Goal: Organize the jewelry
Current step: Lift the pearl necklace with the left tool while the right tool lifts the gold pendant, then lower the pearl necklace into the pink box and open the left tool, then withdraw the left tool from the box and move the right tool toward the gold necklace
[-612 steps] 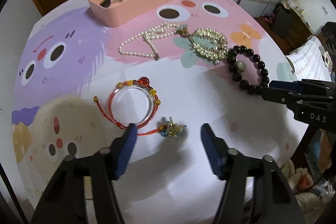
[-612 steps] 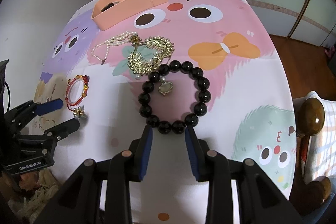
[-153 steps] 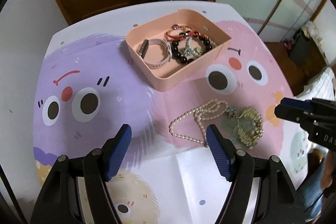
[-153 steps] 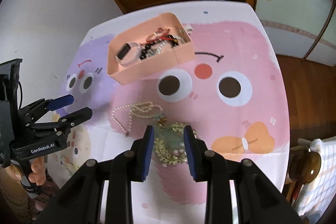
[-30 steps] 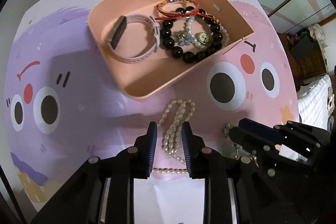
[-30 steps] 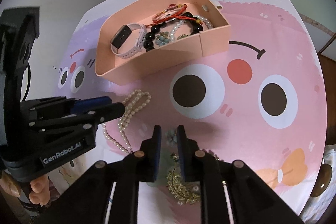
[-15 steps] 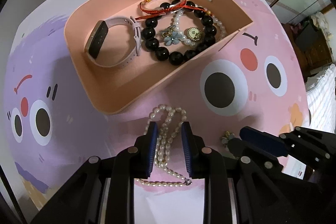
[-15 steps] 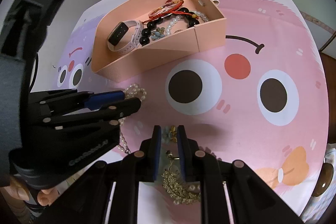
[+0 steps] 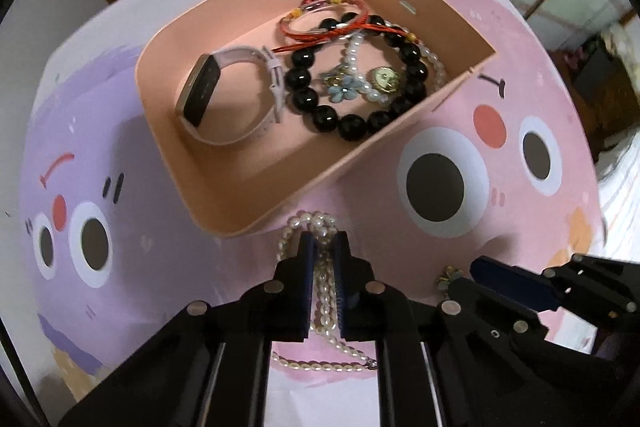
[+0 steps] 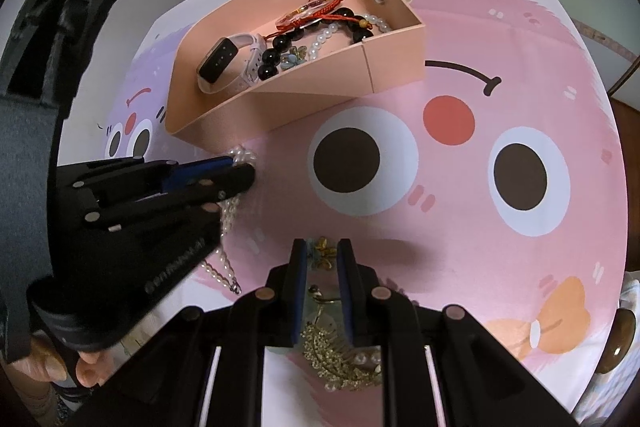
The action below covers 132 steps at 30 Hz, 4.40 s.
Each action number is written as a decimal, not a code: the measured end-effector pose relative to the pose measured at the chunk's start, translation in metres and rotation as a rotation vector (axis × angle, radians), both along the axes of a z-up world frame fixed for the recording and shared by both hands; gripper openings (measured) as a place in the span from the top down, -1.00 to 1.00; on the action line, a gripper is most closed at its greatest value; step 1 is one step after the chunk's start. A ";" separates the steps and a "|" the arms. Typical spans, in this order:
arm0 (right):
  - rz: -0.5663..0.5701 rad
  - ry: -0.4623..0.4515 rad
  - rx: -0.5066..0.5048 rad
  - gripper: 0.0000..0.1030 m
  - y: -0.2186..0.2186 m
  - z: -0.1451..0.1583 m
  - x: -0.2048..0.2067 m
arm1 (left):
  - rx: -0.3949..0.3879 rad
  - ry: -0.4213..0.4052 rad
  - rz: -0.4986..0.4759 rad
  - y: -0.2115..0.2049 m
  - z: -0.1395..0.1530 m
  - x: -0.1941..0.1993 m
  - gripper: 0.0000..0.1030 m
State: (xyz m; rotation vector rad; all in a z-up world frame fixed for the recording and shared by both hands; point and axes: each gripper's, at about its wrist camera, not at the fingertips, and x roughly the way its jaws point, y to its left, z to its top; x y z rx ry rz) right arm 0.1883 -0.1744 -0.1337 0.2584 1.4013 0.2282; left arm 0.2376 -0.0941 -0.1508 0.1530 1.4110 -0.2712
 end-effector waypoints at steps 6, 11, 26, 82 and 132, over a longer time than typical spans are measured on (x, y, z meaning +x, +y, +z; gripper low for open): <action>0.014 -0.002 0.004 0.70 0.004 -0.001 0.002 | -0.055 -0.002 0.053 0.015 0.010 0.000 0.95; 0.030 -0.010 -0.033 0.56 0.015 -0.005 0.004 | -0.089 -0.031 0.064 0.025 0.029 -0.007 0.95; 0.117 -0.031 -0.169 0.56 0.044 -0.007 0.001 | -0.149 -0.125 0.054 0.032 0.103 -0.018 0.94; -0.046 -0.188 -0.008 0.61 0.017 0.068 0.083 | -0.225 -0.289 0.034 0.044 0.207 0.018 0.94; -0.083 -0.106 0.050 0.57 0.010 0.043 0.059 | -0.075 -0.196 0.118 0.060 0.089 0.016 -0.27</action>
